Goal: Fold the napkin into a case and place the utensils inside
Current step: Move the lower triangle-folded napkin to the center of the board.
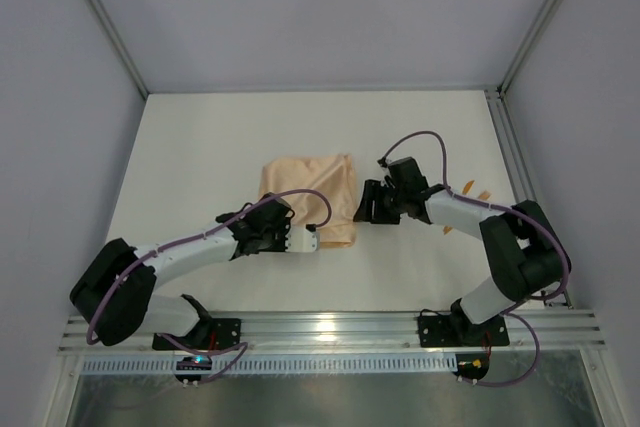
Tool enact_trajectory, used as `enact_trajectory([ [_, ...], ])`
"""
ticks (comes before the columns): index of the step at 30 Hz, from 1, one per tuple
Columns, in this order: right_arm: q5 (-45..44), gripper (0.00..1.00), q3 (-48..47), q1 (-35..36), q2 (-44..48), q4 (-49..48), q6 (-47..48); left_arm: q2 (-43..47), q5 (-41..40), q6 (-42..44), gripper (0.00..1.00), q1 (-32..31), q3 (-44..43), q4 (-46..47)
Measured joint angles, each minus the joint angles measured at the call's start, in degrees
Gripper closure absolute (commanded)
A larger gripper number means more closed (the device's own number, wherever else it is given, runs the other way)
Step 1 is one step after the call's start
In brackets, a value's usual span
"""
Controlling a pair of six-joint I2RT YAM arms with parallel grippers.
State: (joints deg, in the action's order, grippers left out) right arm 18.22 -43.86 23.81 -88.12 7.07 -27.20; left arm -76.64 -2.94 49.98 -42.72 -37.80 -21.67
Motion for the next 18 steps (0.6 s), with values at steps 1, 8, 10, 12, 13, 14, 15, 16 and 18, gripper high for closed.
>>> enact_trajectory([
  [1, 0.15, 0.39, 0.46, 0.35, -0.72, -0.26, -0.31, 0.0, 0.0, 0.0, 1.0, 0.0, 0.0, -0.02],
  [8, 0.7, 0.53, -0.39, 0.61, -5.14, -4.9, -1.79, 0.57, 0.0, -0.22, 1.0, 0.0, 0.02, -0.28],
  [10, 0.68, 0.64, -0.44, 0.7, -5.6, -5.53, -1.86, 0.76, 0.0, -0.24, 1.0, 0.0, 0.15, -0.28],
  [12, 0.57, 0.76, -0.5, 0.83, -6.08, -5.62, -2.03, 0.94, 0.0, -0.26, 1.0, 0.0, 0.33, -0.35],
  [13, 0.59, 0.87, -0.5, 0.85, -6.32, -5.6, -2.1, 0.98, -0.02, -0.26, 1.0, 0.0, 0.39, -0.37],
  [14, 0.63, 0.92, -0.5, 0.85, -6.49, -5.49, -2.03, 1.05, -0.02, -0.26, 1.0, 0.0, 0.46, -0.37],
  [15, 0.81, 0.96, -0.5, 0.87, -6.58, -5.33, -2.32, 1.09, -0.04, -0.28, 1.0, 0.02, 0.52, -0.37],
  [16, 0.98, 0.97, -0.5, 0.87, -6.54, -5.22, -2.43, 1.11, -0.04, -0.31, 1.0, 0.07, 0.52, -0.37],
  [18, 1.2, 0.97, -0.48, 1.03, -5.97, -5.07, -2.56, 1.2, -0.02, -0.68, 1.0, 0.61, 0.52, -0.39],
])
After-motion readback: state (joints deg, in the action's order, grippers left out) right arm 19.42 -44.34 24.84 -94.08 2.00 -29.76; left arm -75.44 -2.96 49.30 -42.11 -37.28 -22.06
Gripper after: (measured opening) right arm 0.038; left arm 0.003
